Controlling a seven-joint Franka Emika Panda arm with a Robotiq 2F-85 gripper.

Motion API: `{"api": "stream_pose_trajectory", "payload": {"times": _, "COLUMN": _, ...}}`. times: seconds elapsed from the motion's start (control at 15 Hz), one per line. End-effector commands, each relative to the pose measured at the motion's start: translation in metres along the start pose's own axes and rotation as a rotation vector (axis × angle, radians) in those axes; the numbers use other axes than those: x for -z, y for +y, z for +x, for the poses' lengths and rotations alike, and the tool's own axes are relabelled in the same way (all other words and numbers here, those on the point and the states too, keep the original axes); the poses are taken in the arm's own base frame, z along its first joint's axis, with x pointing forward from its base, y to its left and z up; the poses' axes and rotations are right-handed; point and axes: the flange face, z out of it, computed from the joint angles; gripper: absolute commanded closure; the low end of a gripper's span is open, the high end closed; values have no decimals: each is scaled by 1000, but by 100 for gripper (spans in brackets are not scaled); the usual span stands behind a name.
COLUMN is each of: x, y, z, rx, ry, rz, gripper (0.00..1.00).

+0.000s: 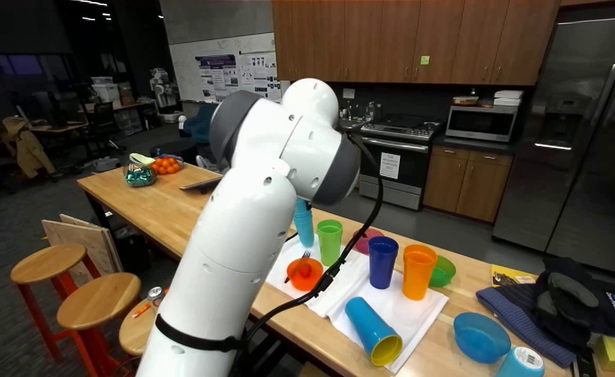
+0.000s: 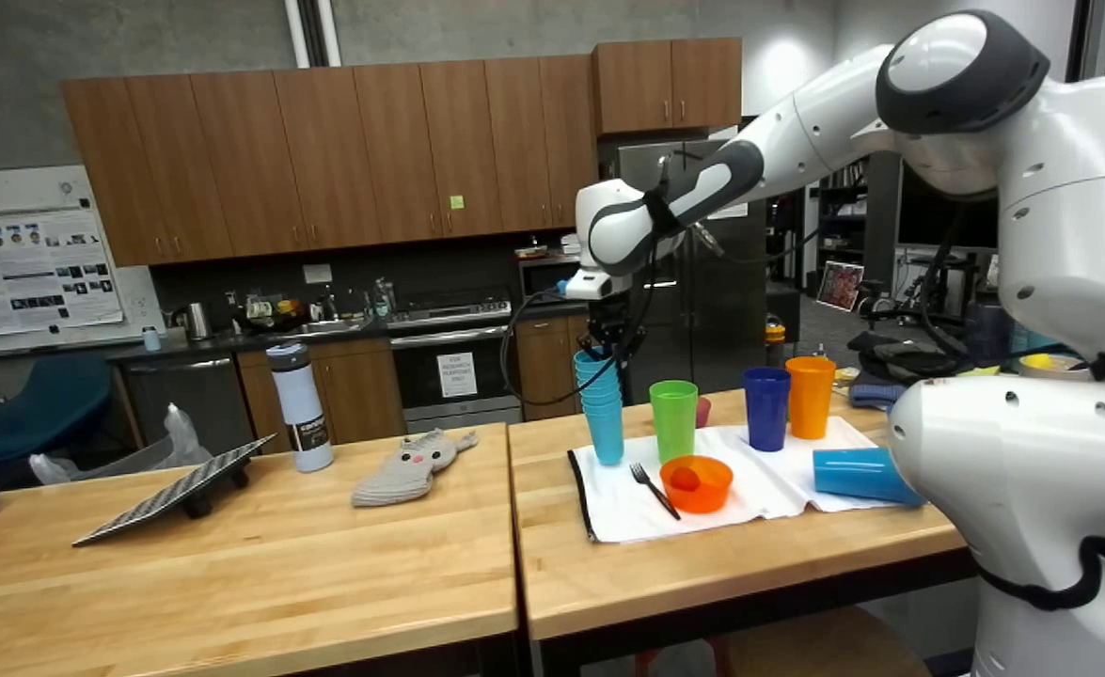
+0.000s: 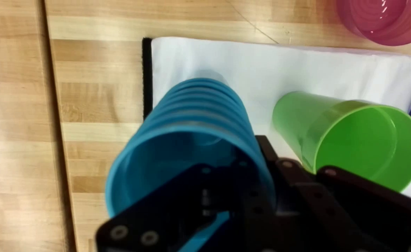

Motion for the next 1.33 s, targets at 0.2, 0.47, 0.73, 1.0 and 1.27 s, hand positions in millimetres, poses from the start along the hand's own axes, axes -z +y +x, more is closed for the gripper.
{"api": "stream_pose_trajectory", "payload": {"times": 0.2, "x": -10, "y": 12, "z": -29, "rx": -17, "ry": 25, "rz": -43, "gripper": 98}}
{"api": "stream_pose_trajectory", "payload": {"times": 0.47, "x": -12, "y": 12, "z": -38, "rx": -24, "ry": 31, "rz": -53, "gripper": 98}}
{"api": "stream_pose_trajectory", "payload": {"times": 0.73, "x": -15, "y": 9, "z": -35, "rx": -20, "ry": 29, "rz": -48, "gripper": 85}}
{"api": "stream_pose_trajectory", "payload": {"times": 1.0, "x": -15, "y": 10, "z": -37, "rx": -26, "ry": 28, "rz": -52, "gripper": 65}}
{"api": "stream_pose_trajectory", "payload": {"times": 1.27, "x": -14, "y": 10, "z": -38, "rx": -27, "ry": 28, "rz": -52, "gripper": 65}}
